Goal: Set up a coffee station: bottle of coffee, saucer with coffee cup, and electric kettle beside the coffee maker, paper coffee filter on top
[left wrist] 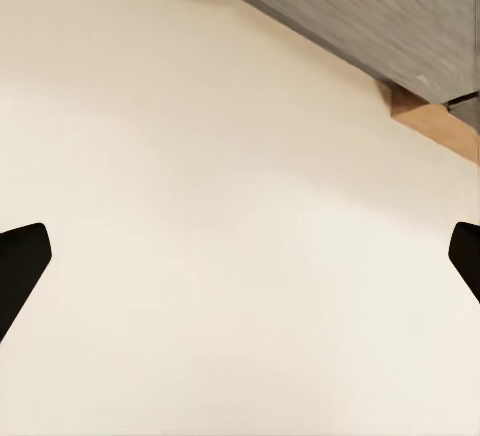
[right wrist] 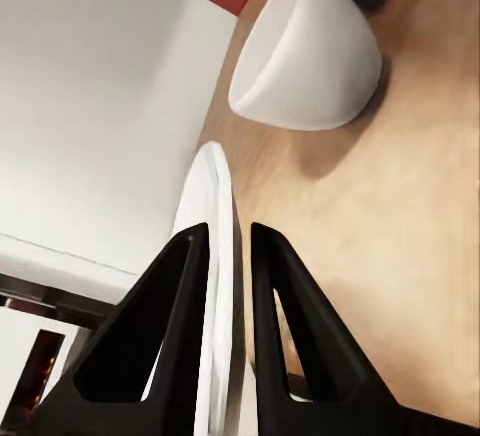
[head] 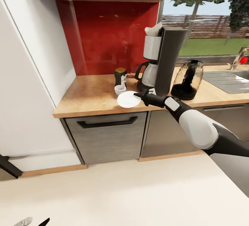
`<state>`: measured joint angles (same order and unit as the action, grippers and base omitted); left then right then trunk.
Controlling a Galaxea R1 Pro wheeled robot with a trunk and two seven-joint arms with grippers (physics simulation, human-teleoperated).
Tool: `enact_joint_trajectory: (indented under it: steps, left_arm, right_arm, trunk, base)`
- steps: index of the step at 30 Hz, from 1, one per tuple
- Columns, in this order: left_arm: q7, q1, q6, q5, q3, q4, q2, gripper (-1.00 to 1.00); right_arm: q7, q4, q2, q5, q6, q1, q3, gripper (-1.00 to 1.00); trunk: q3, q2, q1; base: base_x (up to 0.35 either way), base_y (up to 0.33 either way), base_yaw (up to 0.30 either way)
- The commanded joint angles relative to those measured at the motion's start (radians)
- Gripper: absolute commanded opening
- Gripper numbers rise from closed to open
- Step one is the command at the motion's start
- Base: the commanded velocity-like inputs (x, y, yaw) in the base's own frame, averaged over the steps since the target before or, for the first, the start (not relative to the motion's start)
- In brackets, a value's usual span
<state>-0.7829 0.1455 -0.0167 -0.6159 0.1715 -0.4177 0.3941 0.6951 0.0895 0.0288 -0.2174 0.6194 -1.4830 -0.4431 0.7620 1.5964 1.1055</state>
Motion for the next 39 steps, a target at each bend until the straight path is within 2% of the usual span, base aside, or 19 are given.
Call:
enact_joint_trajectory:
  steps: [1, 12, 33, 36, 39]
  left_arm:
    - [-0.004, 0.0, -0.002, -0.005, 0.0, 0.001, 0.0, 1.0]
    - [-0.004, 0.0, -0.003, -0.005, 0.0, 0.001, 0.0, 1.0]
    - [-0.004, 0.0, -0.002, -0.005, 0.0, 0.001, 0.0, 1.0]
    - [0.008, 0.0, 0.004, 0.012, -0.012, 0.018, -0.017, 1.0]
    - [0.008, 0.0, 0.004, 0.013, -0.012, 0.029, -0.034, 1.0]
  right_arm:
    - [0.0, 0.001, 0.0, -0.013, 0.009, 0.0, 0.001, -1.0]
    - [0.0, 0.0, 0.0, -0.013, 0.009, 0.0, 0.001, -1.0]
    - [0.0, 0.001, -0.007, -0.013, 0.009, 0.022, 0.0, -1.0]
    - [0.015, 0.018, 0.01, -0.029, 0.024, 0.005, 0.015, -1.0]
    - [0.016, 0.035, 0.027, -0.049, 0.042, -0.012, 0.026, -1.0]
  trunk:
    - [0.001, 0.0, 0.0]
    - [0.001, 0.0, 0.0]
    - [0.001, 0.0, 0.0]
    - [0.001, 0.0, 0.0]
    - [0.001, 0.0, 0.0]
  base:
    - [0.0, 0.166, -0.28]
    - [0.0, 0.264, -0.118]
    - [0.0, 0.014, -0.257]
    - [0.0, 0.0, 0.0]
    - [0.0, 0.0, 0.0]
